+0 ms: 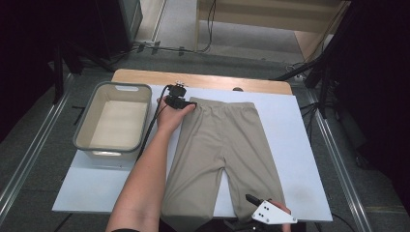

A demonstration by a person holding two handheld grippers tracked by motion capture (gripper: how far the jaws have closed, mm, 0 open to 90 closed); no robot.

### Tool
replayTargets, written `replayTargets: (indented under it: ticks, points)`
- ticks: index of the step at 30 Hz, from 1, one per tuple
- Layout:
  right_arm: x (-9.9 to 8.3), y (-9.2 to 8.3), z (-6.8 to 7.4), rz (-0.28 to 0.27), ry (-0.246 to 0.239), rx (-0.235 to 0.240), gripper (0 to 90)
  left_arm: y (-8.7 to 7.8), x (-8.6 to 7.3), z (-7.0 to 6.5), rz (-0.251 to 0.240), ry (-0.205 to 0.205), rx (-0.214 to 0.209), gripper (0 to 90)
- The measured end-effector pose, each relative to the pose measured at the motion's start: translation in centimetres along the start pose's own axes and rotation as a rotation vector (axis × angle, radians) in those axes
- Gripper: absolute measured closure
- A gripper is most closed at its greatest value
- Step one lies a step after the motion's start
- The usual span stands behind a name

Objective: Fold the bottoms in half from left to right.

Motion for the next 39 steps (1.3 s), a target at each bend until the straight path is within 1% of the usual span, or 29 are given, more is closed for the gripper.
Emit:
replayTargets:
  ticks: [1,3,4,5,7,9,11,12,13,14,15,16,17,19,21,22,24,25,28,30,31,32,33,34,35,36,37,38,39]
  points:
    - [0.0,0.0,0.0,0.001,-0.005,-0.002,0.0,0.0,0.0,0.0,0.003,0.002,0.007,44.0]
    - [0.1,0.2,0.2,0.004,-0.012,-0.003,0.0,0.0,0.0,0.1,-0.005,-0.020,-0.019,55.4]
    - [0.1,0.2,0.2,0.003,-0.017,-0.003,0.0,0.0,0.0,0.1,-0.001,-0.007,-0.003,58.4]
    - [0.2,0.2,0.3,0.009,-0.018,-0.003,0.0,-0.1,0.0,0.1,0.007,0.008,0.018,64.1]
    - [0.3,0.4,0.4,0.007,-0.022,-0.003,0.0,-0.1,0.0,0.0,0.016,0.015,0.038,71.4]
    - [0.5,0.6,0.6,0.007,-0.026,0.002,0.0,0.1,-0.1,-0.4,0.027,0.043,0.055,72.2]
    - [0.9,0.9,0.9,0.007,-0.036,0.002,0.0,0.1,-0.1,-0.6,0.026,0.053,0.058,72.6]
    - [1.1,1.0,1.0,0.006,-0.039,0.001,0.0,0.2,-0.1,-0.6,0.023,0.045,0.042,70.7]
    - [1.3,1.0,1.1,0.003,-0.040,0.004,0.0,0.1,0.0,-0.4,0.015,0.026,0.015,66.0]
    - [1.5,1.1,1.1,-0.004,-0.039,0.005,0.0,0.1,0.0,-0.3,-0.001,-0.004,-0.012,60.0]
    - [1.6,1.1,1.2,-0.008,-0.037,0.007,0.0,0.1,0.1,-0.1,-0.017,-0.018,-0.009,53.3]
    - [1.8,1.1,1.2,-0.009,-0.038,0.005,0.0,0.1,0.1,0.0,-0.021,-0.022,0.006,47.3]
    - [1.8,1.1,1.2,-0.012,-0.038,0.005,0.0,0.2,0.1,0.0,-0.028,-0.018,0.020,46.5]
    - [1.9,1.1,1.1,-0.012,-0.036,0.003,0.0,0.4,0.1,-0.1,-0.026,0.007,0.040,46.3]
    - [1.8,1.2,0.9,-0.007,-0.034,0.000,0.0,0.7,0.1,-0.2,-0.035,0.020,0.052,48.9]
    - [1.8,1.3,0.8,-0.004,-0.037,-0.002,0.0,0.8,0.1,-0.3,-0.038,0.026,0.052,52.6]
    - [1.8,1.5,0.6,0.006,-0.028,0.000,0.0,0.9,0.1,-0.5,-0.042,0.043,0.056,60.3]
    - [1.8,1.7,0.5,0.011,-0.028,0.003,0.0,0.9,0.1,-0.5,-0.033,0.061,0.065,64.3]
    - [2.1,2.1,0.6,0.021,-0.022,0.016,0.0,0.8,0.1,-0.7,-0.017,0.052,0.062,76.6]
    - [2.4,2.4,0.9,0.029,-0.023,0.029,0.0,0.6,0.2,-0.8,0.012,0.064,0.051,85.4]
    - [2.6,2.6,1.1,0.029,-0.023,0.032,0.0,0.4,0.3,-0.9,0.022,0.062,0.049,86.4]
    - [2.7,2.8,1.2,0.030,-0.024,0.036,0.0,0.3,0.4,-0.9,0.016,0.049,0.034,86.8]
    - [3.0,3.0,1.3,0.029,-0.025,0.041,0.0,0.0,0.6,-0.8,0.008,0.041,0.018,87.0]
    - [3.2,3.2,1.5,0.027,-0.021,0.043,0.0,-0.4,0.8,-0.8,-0.015,0.022,0.004,87.2]
    - [3.5,3.4,1.7,0.025,-0.015,0.042,1.9,-0.8,1.1,-0.6,-0.028,0.012,-0.014,87.3]
    - [3.8,3.5,1.9,0.021,0.000,0.037,6.7,-1.2,1.5,-0.6,-0.042,0.003,-0.021,87.3]
    - [4.2,3.6,2.1,0.015,0.014,0.034,7.3,-1.6,1.8,-0.7,-0.043,0.006,-0.024,87.3]
    - [4.5,3.9,2.3,0.009,0.011,0.037,7.8,-2.0,2.2,-0.7,-0.046,0.013,-0.027,87.3]
    - [4.9,4.1,2.5,0.011,0.013,0.038,11.7,-2.4,2.6,-0.8,-0.052,0.018,-0.028,87.3]
Point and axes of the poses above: each handheld gripper's, and its own axes: y roughly forward along the jaws, x roughly out of its top, z roughly to its left, the point moved 2 cm from there along y, roughly forward along the jaws, and after that the axes turned 12 degrees about -x, right-handed, at the moved point
